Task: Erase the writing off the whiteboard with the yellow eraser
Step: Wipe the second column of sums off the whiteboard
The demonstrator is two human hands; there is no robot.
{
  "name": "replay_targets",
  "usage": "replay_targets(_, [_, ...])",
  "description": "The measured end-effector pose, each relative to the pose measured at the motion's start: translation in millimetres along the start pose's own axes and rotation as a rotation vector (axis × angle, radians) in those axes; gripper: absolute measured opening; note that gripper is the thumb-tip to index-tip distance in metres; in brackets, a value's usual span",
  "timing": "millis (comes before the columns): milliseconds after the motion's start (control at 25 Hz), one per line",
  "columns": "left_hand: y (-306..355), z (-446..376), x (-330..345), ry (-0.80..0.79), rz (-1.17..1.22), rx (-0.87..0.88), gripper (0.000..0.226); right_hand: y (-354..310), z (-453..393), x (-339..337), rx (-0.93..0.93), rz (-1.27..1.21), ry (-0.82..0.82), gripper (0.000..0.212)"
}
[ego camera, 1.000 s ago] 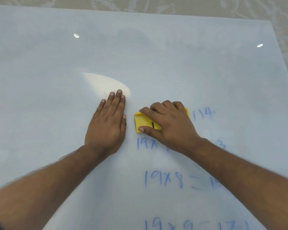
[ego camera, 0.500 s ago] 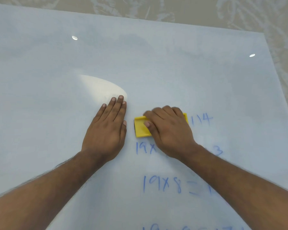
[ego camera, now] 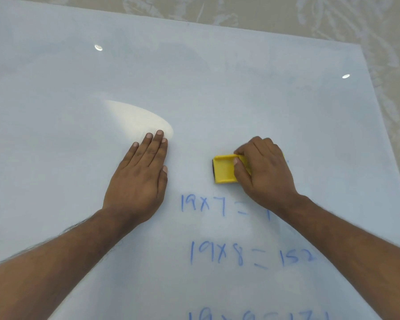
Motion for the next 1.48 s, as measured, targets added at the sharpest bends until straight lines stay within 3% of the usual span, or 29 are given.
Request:
replay_targets(120, [-0.5,2.7,0.3,0.002,-0.011,-0.012,0.059,26.1,18.0,-14.4,-0.039,0.023,-0.004,0.024])
replay_targets(320, [-0.5,3.4,1.8,0.005,-0.027,-0.015,0.059,56.6,-10.1,-18.1,0.162,0.049,0.071,0.024])
replay_targets(680, [1.5,12.9,1.4,0.002,-0.016,-0.02,0.059,55.3,39.5,-29.5,0.033,0.001,-0.009,0.022])
replay_targets(920, [2.9,16.6,2.3,0.011,-0.015,-0.027,0.059,86.8,7.8,-33.5,0.245,-0.009,0.079,0.024])
replay_targets(1080, [3.3,19.4,1.1,0.011,-0.007,-0.037,0.059,83.4,22.2,-35.3,0.172,-0.106,0.042,0.031])
replay_targets(1280, [4.2,26.3,1.7,0.003,-0.008,-0.047,0.06,80.0,92.4,-46.8,-0.009,0.019,-0.18,0.06])
replay_targets(1400, [5.7,31.3,2.5,0.005,-0.006,-0.053,0.06,88.3,106.0,-56.6,-0.139,0.06,-0.236,0.059])
replay_targets(1480, [7.5,33.9,2.6,0.007,-0.007,-0.058,0.06,93.4,94.8,-57.9,-0.112,0.077,-0.221,0.058])
Point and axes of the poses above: each hand's wrist, its own z-axis away from the middle knuckle, its own x-axis out of the palm, y = z × x, the point moved 4 cm from there along -z, towards the middle knuckle, and after that the axes turned 1 degree about -z, right-handed, at the moved point
